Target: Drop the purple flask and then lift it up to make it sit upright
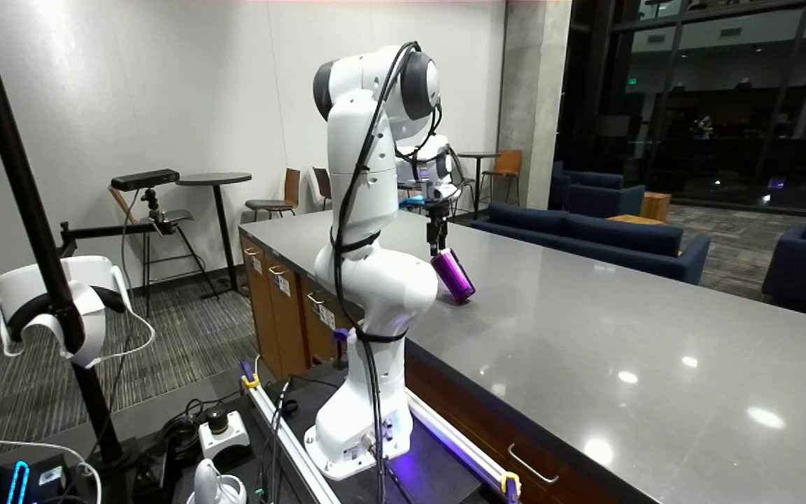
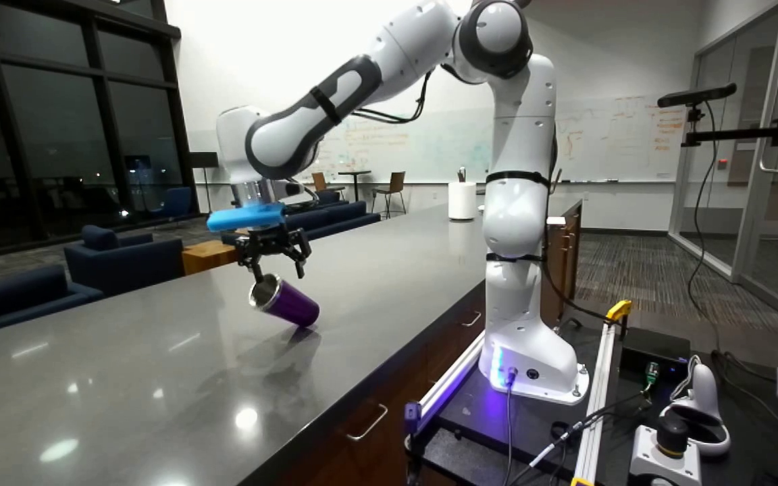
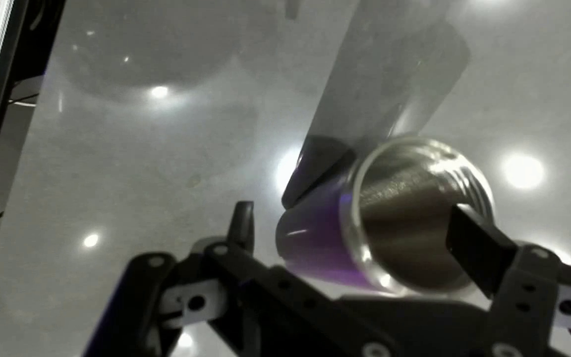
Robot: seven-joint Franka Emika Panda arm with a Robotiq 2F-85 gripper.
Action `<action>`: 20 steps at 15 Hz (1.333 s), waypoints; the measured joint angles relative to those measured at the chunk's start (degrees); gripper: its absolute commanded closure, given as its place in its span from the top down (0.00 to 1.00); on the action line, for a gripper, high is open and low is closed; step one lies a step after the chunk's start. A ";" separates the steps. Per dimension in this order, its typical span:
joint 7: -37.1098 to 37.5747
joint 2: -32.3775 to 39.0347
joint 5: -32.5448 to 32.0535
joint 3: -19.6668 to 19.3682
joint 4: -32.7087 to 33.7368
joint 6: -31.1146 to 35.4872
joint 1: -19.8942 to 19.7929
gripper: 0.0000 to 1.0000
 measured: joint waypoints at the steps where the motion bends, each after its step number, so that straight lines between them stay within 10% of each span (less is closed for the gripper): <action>1: -3.38 -0.01 2.47 -0.09 0.08 1.37 0.18 1.00; 5: -11.69 -0.01 9.34 -0.53 0.11 5.49 0.24 1.00; 12: 12.25 2.45 -12.61 -1.45 0.18 2.61 -0.89 1.00; 20: 19.59 8.34 -7.54 -2.63 2.67 -0.48 -0.03 1.00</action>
